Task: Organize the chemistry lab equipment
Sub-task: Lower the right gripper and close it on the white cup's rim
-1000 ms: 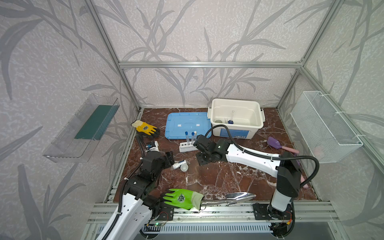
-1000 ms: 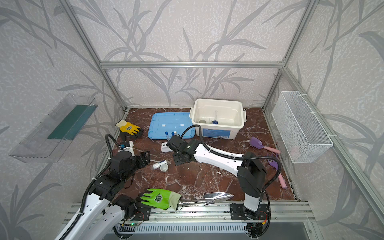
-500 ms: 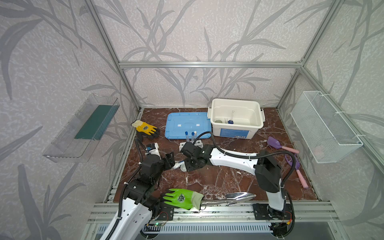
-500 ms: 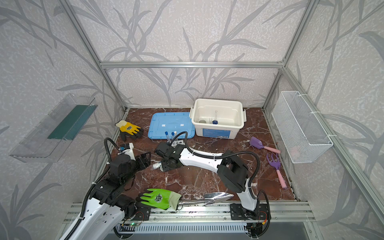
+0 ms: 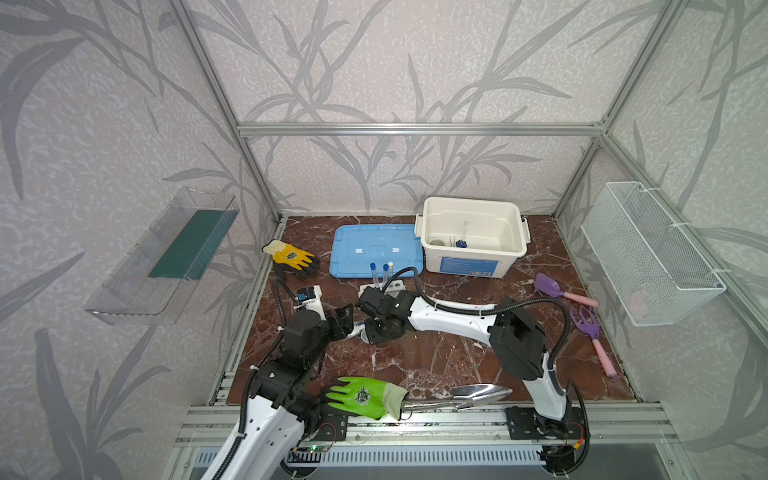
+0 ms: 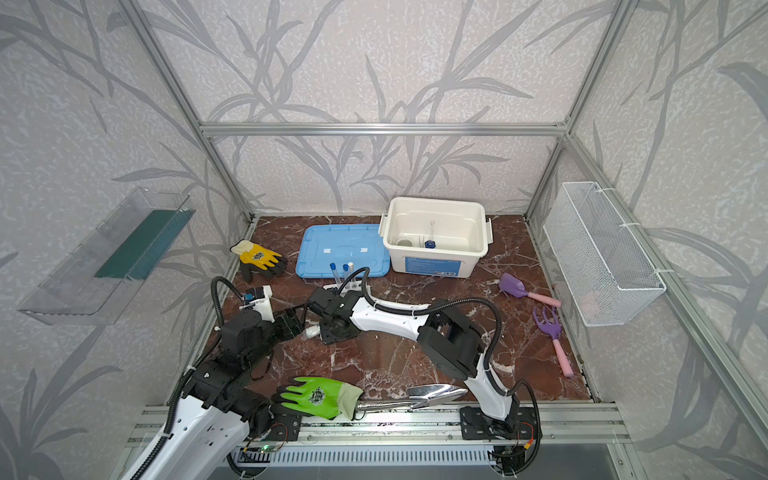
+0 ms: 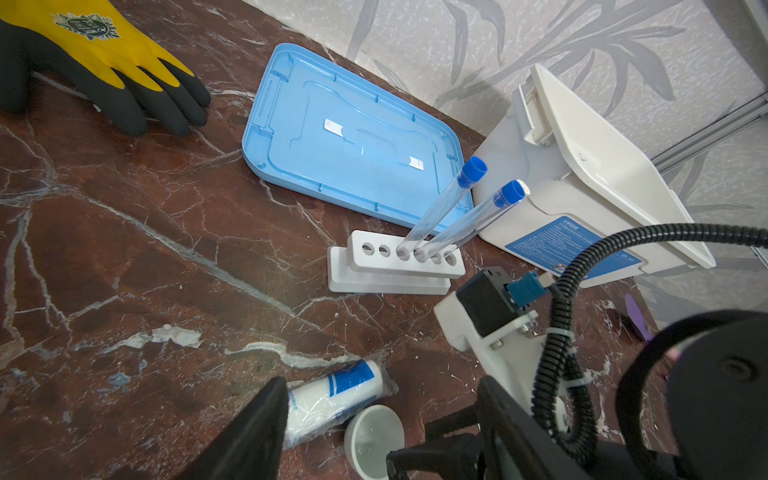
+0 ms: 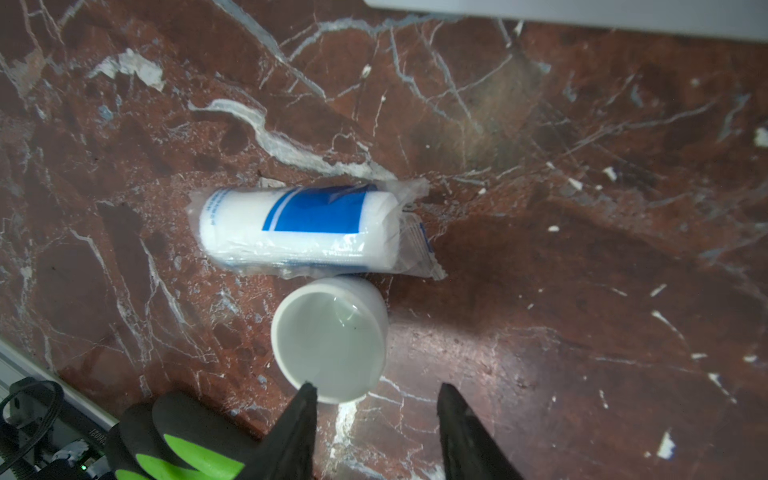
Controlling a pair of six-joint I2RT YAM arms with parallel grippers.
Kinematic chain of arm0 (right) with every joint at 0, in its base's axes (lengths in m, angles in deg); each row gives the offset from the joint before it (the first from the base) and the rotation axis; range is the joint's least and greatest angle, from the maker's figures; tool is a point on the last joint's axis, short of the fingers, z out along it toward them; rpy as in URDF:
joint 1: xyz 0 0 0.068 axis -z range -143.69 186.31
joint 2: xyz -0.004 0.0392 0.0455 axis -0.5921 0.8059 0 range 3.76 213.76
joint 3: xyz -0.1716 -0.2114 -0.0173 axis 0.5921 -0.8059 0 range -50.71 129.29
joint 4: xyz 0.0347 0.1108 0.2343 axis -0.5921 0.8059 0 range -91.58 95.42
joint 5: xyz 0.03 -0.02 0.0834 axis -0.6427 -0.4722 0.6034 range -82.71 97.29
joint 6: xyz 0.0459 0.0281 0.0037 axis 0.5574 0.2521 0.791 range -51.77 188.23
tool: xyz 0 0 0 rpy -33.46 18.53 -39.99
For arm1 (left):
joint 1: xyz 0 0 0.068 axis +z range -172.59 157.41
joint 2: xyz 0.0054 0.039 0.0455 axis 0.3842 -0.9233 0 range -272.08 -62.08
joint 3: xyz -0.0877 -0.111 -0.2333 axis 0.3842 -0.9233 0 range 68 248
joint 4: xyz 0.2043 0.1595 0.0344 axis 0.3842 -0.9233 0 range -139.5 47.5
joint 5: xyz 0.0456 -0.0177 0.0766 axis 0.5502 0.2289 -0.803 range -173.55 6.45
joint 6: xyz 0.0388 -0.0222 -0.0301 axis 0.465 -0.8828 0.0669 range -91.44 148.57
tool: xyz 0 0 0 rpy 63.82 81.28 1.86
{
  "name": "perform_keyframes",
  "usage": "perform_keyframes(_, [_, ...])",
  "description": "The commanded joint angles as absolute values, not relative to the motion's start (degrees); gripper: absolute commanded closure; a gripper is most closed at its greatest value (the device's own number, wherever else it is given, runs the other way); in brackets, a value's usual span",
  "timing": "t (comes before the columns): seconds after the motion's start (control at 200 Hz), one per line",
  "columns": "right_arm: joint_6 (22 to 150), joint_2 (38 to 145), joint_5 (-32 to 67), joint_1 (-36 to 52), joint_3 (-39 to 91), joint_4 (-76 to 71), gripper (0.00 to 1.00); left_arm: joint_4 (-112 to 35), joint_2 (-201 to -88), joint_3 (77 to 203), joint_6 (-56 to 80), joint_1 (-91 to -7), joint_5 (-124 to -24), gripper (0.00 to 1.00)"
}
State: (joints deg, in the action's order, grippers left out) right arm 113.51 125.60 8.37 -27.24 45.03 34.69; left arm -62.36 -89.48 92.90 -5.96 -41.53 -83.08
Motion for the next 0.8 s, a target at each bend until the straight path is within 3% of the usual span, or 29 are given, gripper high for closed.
perform_keyframes(0.0, [113.8, 126.5, 9.0, -27.5, 47.4, 35.2, 0.53, -60.8, -89.0, 92.3, -6.1, -41.3, -82.6, 0.29])
perform_keyframes(0.58, [113.7, 129.8, 9.1, -27.5, 48.8, 35.7, 0.6, -60.0, -90.2, 92.3, -6.0, -41.2, -82.0, 0.3])
perform_keyframes(0.795, [113.7, 130.7, 9.5, -27.5, 48.7, 35.3, 0.69, -60.0, -90.1, 92.2, -5.9, -41.2, -81.9, 0.3])
